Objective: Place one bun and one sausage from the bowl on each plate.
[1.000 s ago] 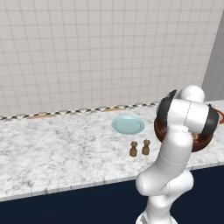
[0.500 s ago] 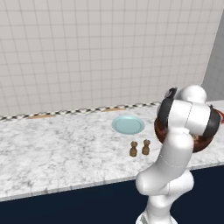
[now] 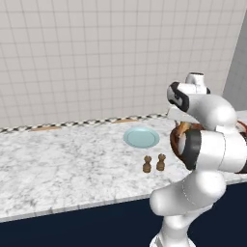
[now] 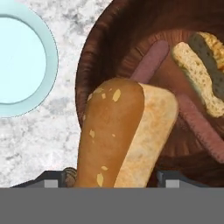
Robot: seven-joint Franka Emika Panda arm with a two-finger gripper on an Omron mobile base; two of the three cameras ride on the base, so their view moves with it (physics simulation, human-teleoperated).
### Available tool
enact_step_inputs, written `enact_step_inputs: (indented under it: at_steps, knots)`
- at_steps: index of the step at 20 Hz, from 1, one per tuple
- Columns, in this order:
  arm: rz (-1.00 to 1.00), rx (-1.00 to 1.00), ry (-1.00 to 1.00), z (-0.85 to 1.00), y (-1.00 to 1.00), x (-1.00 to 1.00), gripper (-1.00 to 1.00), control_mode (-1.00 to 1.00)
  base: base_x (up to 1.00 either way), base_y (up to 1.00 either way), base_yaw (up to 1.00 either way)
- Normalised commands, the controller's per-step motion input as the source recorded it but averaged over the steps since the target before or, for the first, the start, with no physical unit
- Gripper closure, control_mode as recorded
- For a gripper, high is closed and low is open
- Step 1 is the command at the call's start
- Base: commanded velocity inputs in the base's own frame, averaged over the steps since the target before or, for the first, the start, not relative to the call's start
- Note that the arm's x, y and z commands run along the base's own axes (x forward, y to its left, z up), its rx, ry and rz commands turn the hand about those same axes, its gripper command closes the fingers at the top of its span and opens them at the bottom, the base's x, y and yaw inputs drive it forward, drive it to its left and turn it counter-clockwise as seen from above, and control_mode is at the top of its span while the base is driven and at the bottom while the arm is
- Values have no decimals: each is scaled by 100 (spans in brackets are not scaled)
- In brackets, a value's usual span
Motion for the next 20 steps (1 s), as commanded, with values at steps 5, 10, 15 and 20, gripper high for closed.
enact_step_inputs:
  at_steps: [5, 10, 15, 20]
  knots:
    - [41, -18, -19, 47, 100, 18, 100, -100, 0, 0, 0]
    - [33, -6, -6, -6, 100, 81, 100, -100, 0, 0, 0]
    - [25, -2, 25, -36, 98, 95, 100, -100, 0, 0, 0]
    - [14, 0, 11, -62, 25, 70, 100, -100, 0, 0, 0]
